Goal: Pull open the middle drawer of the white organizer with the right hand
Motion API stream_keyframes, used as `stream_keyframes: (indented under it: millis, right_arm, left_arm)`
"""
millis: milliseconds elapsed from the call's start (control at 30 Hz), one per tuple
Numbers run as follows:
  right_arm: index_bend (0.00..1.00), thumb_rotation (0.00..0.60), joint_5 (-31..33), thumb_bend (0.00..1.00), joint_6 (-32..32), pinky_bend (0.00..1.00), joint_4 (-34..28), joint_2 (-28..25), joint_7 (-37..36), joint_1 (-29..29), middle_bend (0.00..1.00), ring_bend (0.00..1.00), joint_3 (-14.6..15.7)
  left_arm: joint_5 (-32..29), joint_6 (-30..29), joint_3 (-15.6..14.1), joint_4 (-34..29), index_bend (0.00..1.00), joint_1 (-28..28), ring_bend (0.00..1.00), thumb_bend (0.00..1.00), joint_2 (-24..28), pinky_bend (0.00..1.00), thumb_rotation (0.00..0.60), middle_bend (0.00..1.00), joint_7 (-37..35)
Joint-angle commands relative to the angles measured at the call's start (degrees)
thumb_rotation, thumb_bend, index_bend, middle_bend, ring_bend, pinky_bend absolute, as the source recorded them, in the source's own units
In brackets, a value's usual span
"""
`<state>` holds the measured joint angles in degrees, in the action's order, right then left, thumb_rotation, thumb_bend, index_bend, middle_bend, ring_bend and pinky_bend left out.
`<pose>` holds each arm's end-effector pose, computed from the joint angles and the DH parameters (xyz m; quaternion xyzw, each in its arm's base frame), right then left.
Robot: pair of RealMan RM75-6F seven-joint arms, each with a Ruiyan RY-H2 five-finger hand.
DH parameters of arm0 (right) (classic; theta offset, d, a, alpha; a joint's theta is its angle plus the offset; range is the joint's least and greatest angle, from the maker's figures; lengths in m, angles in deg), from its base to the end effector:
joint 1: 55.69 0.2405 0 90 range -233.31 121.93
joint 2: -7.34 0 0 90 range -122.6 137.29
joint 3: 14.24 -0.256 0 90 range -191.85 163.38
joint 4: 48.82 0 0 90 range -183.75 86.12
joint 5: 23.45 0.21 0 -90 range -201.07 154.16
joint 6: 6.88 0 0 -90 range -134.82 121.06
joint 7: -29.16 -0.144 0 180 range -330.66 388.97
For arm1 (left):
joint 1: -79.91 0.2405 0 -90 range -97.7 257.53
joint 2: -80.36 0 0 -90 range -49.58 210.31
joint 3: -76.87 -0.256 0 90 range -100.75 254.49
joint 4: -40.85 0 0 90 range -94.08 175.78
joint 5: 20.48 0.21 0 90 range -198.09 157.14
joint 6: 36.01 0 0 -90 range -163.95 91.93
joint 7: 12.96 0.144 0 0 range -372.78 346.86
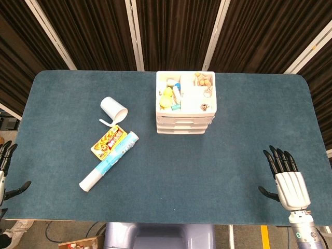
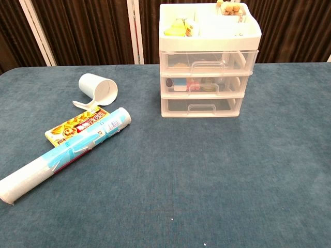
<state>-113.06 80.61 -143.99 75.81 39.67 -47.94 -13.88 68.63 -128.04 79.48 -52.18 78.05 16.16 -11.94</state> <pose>-0.2784 -0.1817 0.1263 0.6368 -0.3427 0.3944 0.5670 -0.3038 0.1630 0.1699 -0.5778 -0.3555 -0.4169 0.6050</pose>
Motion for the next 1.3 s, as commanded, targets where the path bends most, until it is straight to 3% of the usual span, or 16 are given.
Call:
stream_keyframes:
  millis: [33, 200, 233, 300, 367, 433, 500, 600, 733, 1067, 1300]
  right_arm:
    - [0.00, 0.600, 0.11, 0.16, -0.29, 0.07, -0.32, -0.12, -0.30, -0.08, 0.00, 0.00, -0.06]
    - [0.00, 0.600, -0.47, 0.18, -1.02, 0.07, -2.54, -0.24, -2.56, 0.28, 0.00, 0.00, -0.40]
    - [0.00, 0.600, -0.53, 0.19, -1.37, 0.10, -3.89, -0.25, -3.78, 0.54, 0.01, 0.01, -0.59]
    - [0.00, 0.600, -0.09, 0.22, -2.63, 0.24, -7.20, -0.54, -6.11, 1.17, 0.10, 0.10, -0.93]
    - [0.00, 0.600, 1.02, 0.28, -4.50, 0.57, -11.96, -1.05, -8.62, 2.37, 0.37, 0.38, -1.96]
    - [0.00, 0.600, 2.71, 0.36, -6.69, 0.75, -15.94, -1.06, -10.56, 3.84, 0.59, 0.58, -3.30]
    - [0.00, 0.600, 7.07, 0.45, -10.95, 0.84, -21.50, -0.79, -14.16, 6.13, 0.76, 0.73, -5.24]
    - [0.00, 0.600, 15.75, 0.53, -17.79, 0.87, -27.31, -0.65, -18.91, 9.65, 0.83, 0.79, -8.32]
    - [0.00, 0.600, 26.50, 0.64, -24.09, 0.89, -29.10, 1.57, -22.11, 14.47, 0.87, 0.83, -12.95]
    - [0.00, 0.600, 46.07, 0.69, -29.30, 0.89, -24.46, 11.78, -23.75, 23.84, 0.88, 0.83, -20.58]
    - [0.00, 0.600, 54.09, 0.69, -30.03, 0.89, -19.31, 17.56, -21.97, 28.72, 0.88, 0.83, -22.57]
  left_arm:
    - [0.10, 0.08, -0.10, 0.01, 0.00, 0.00, 0.00, 0.01, -0.01, 0.03, 0.600, 0.00, 0.14]
    - [0.51, -0.14, -0.24, 0.04, 0.00, 0.08, 0.00, 0.01, -0.09, 0.03, 0.600, 0.00, 0.36]
    - [0.59, -0.19, -0.26, 0.03, 0.00, 0.10, 0.00, 0.01, -0.10, 0.03, 0.600, 0.00, 0.31]
    - [0.64, -0.11, -0.31, 0.03, 0.00, 0.08, 0.00, 0.01, -0.11, 0.03, 0.600, 0.00, 0.20]
    - [0.62, 0.07, -0.29, 0.03, 0.00, -0.01, 0.00, 0.01, -0.11, 0.03, 0.600, 0.00, 0.02]
    - [0.61, 0.17, -0.23, 0.07, 0.00, -0.11, 0.00, 0.01, -0.14, 0.03, 0.600, 0.00, -0.08]
    - [0.64, 0.32, -0.22, 0.00, 0.00, -0.20, 0.00, 0.01, -0.12, 0.03, 0.600, 0.00, -0.42]
    - [0.77, 0.67, -0.31, -0.09, 0.00, -0.37, 0.00, 0.01, 0.07, 0.03, 0.600, 0.00, -1.09]
    - [1.28, 1.00, -0.52, -0.12, 0.00, -0.61, 0.00, 0.01, 0.37, 0.03, 0.600, 0.00, -2.06]
    - [0.90, 2.38, -0.78, -0.50, 0.00, -1.05, 0.00, 0.01, 1.41, 0.03, 0.600, 0.00, -4.90]
    - [0.24, 3.34, -0.53, -0.38, 0.00, -1.55, 0.00, 0.01, 1.70, 0.03, 0.600, 0.00, -5.28]
